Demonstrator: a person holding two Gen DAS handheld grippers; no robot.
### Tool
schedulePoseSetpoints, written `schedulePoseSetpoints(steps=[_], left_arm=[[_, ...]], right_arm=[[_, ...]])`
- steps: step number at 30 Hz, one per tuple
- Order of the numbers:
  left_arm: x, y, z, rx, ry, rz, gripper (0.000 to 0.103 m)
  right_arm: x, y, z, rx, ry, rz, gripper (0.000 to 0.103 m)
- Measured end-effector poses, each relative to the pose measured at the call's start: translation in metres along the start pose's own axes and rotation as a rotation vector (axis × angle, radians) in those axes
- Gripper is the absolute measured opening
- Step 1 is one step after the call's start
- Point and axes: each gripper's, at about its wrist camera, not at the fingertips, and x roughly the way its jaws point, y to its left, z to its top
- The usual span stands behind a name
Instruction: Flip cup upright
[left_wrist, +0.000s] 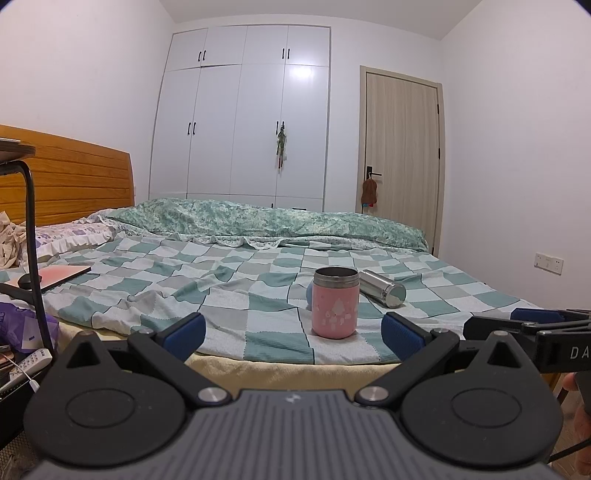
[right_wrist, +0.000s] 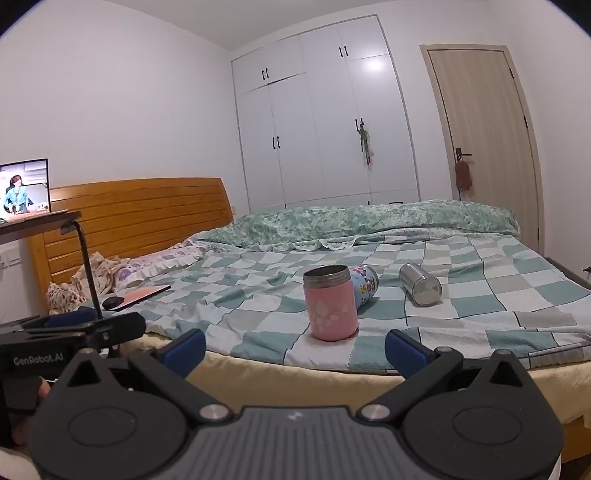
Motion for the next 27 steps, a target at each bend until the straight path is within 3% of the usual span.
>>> schedulePoseSetpoints(steps=[27], left_arm=[[-0.0004, -0.0014, 0.0056, 0.003, -0.006, 0.002, 0.103]], right_arm=[[-0.0025, -0.0016, 0.0024, -0.002, -0.006, -0.006, 0.103]])
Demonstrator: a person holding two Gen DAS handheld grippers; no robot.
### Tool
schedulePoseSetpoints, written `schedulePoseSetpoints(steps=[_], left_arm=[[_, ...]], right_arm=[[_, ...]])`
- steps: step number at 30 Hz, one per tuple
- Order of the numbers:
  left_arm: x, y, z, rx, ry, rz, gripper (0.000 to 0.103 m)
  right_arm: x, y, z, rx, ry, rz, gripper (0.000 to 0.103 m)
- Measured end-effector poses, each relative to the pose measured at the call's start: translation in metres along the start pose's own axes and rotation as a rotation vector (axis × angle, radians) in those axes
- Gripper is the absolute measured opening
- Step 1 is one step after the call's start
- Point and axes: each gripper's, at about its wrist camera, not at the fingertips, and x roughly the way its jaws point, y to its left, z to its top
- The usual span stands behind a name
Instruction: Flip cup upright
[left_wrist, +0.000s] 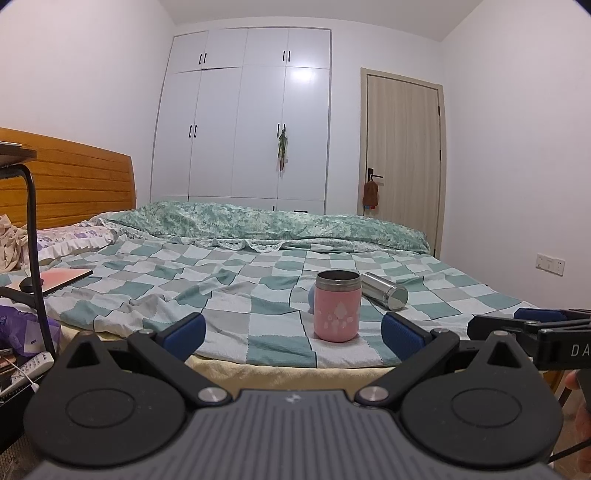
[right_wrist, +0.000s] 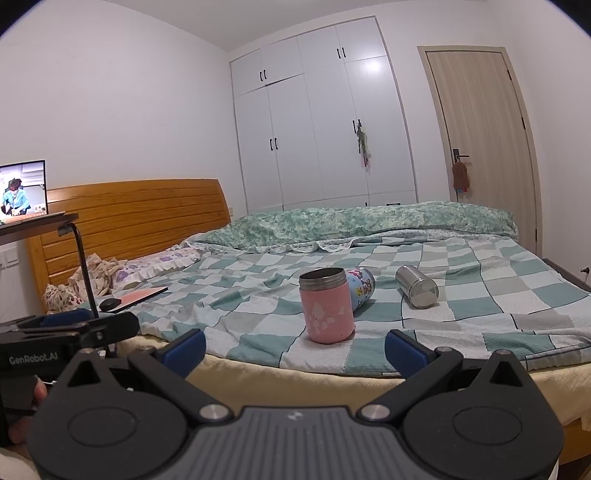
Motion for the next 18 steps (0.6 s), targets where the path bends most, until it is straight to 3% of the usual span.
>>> schedulePoseSetpoints(steps=[18], left_arm=[[0.0056, 0.0006, 0.0017, 0.015, 0.017, -0.007, 0.103]], right_arm=[[0.0029, -0.006, -0.0014, 0.031, 0.009, -0.009, 0.103]])
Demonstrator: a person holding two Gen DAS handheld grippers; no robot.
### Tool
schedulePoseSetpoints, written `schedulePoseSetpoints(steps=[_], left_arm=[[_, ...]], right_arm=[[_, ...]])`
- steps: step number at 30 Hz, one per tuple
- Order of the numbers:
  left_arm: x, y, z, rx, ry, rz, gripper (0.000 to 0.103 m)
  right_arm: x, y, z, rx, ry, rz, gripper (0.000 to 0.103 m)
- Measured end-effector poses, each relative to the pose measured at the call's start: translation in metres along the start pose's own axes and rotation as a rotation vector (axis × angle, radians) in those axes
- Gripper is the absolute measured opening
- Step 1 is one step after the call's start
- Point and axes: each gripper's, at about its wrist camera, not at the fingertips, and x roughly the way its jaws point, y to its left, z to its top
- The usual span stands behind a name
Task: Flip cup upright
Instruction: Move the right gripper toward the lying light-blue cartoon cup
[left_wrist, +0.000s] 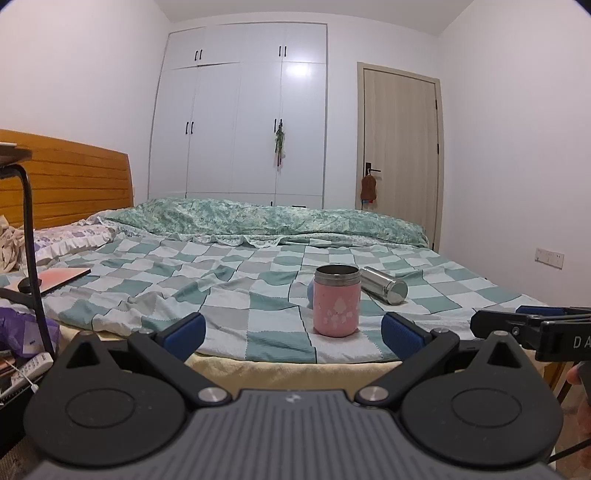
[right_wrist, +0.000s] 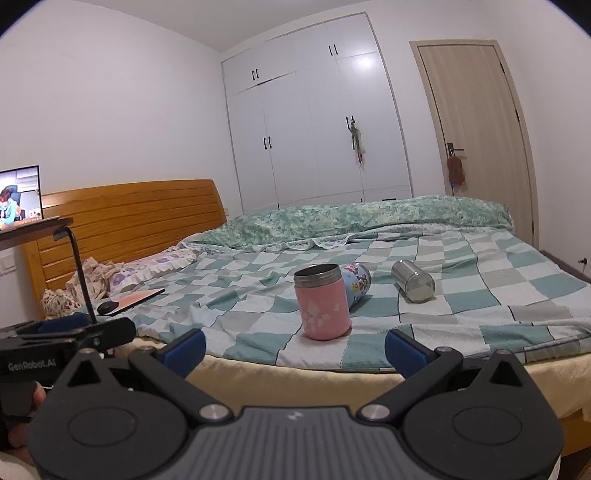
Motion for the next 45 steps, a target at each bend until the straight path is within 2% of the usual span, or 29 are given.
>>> schedulePoseSetpoints(steps=[5, 9, 17, 29, 33, 38, 40, 43, 45], left_arm=[[0.002, 0.0, 0.005, 0.006, -0.023, -0.003, 0.103], [0.01, 0.004, 0.009, -0.009, -0.045, 0.022, 0.103], [0.042, 0.017, 0.024, -0.058, -0.034, 0.039, 0.103], [0.074, 0.009, 0.038, -0.002, -0.045, 0.043, 0.103], [0.091, 0.011, 0.045, 0.028, -0.029, 0.037, 0.103], [0.133, 0.018, 0.073, -0.013, 0.011, -0.033, 0.103], [0.159, 0.02, 0.086, -0.048, 0.055, -0.08, 0.103], [0.202, 0.017, 0.102, -0.04, 0.135, -0.164, 0.103], [0.236, 0.016, 0.109, -0.047, 0.187, -0.185, 0.103]], right_arm=[[0.003, -0.004, 0.004, -0.002, -0.007, -0.014, 0.103], [0.008, -0.011, 0.011, -0.026, -0.028, -0.047, 0.103], [0.026, -0.018, 0.029, -0.087, -0.068, -0.051, 0.103], [0.076, -0.022, 0.057, -0.151, -0.07, -0.032, 0.103], [0.088, -0.026, 0.072, -0.155, -0.065, -0.002, 0.103], [0.109, -0.036, 0.101, -0.175, -0.039, 0.012, 0.103], [0.123, -0.041, 0.114, -0.188, -0.025, 0.0, 0.103], [0.151, -0.052, 0.135, -0.214, 0.011, -0.018, 0.103], [0.178, -0.063, 0.152, -0.202, 0.051, -0.006, 0.103]])
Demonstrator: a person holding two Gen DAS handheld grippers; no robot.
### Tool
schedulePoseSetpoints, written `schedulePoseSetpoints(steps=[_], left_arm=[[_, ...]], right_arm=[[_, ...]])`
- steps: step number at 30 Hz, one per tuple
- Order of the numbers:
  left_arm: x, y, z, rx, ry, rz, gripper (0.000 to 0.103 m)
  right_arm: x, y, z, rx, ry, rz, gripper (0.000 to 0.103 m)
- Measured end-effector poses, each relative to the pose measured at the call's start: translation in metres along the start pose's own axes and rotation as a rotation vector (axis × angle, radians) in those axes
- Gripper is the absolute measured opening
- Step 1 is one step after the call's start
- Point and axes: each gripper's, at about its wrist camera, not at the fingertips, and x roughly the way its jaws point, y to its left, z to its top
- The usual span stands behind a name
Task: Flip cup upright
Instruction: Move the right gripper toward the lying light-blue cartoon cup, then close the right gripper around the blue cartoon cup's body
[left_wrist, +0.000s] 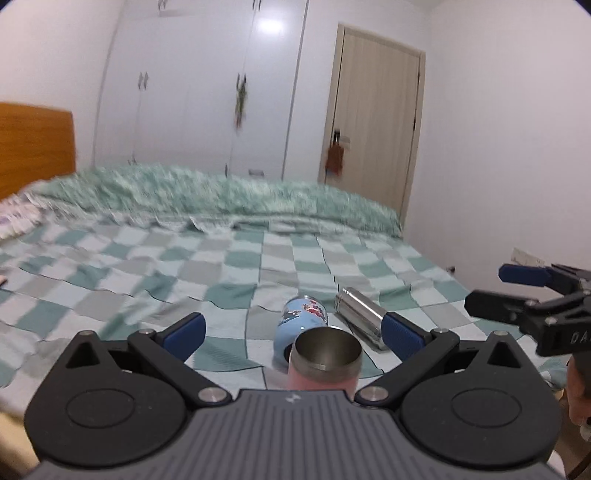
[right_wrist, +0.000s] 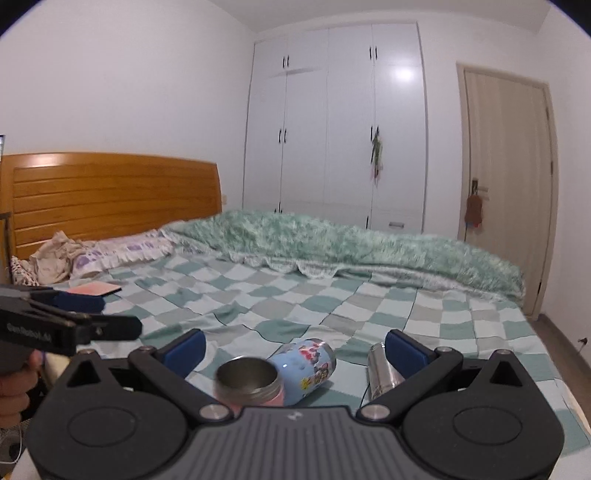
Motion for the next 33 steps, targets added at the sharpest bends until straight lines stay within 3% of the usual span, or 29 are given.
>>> schedulePoseSetpoints(steps=[3, 7, 9, 12, 17, 21, 24, 28, 33], left_arm=[[0.059, 0.016, 0.022, -0.05, 0.11, -0.058, 0.103], [0.149, 0.04, 0.046, -0.101, 0.317, -0.131, 0.103], [0.181, 0.045, 0.05, -0.06, 0.38, -0.185, 0.103], [0.23, 0.044, 0.048, 0.034, 0.49, -0.255, 0.103], [0.297, 0.054, 0.025, -0.079, 0.703, -0.349, 0.103], [0.329, 0.057, 0.009, -0.08, 0.745, -0.333, 0.102], [0.339, 0.061, -0.002, -0.138, 0.766, -0.42, 0.087], [0.333, 0.059, -0.008, -0.136, 0.724, -0.415, 0.087], [0.346, 0.067, -0.016, -0.248, 0.782, -0.389, 0.093]], right_arm=[[0.044, -0.025, 0.018, 0.062, 0.059, 0.054, 0.103], [0.107, -0.057, 0.026, 0.154, 0.16, 0.098, 0.102], [0.136, -0.07, 0.021, 0.205, 0.218, 0.122, 0.102], [0.179, -0.086, 0.012, 0.271, 0.295, 0.137, 0.101], [0.247, -0.106, -0.006, 0.437, 0.433, 0.218, 0.095], [0.302, -0.118, -0.028, 0.6, 0.553, 0.252, 0.09], [0.336, -0.119, -0.044, 0.683, 0.634, 0.254, 0.087], [0.362, -0.113, -0.062, 0.726, 0.72, 0.234, 0.087], [0.369, -0.114, -0.071, 0.766, 0.722, 0.256, 0.086]])
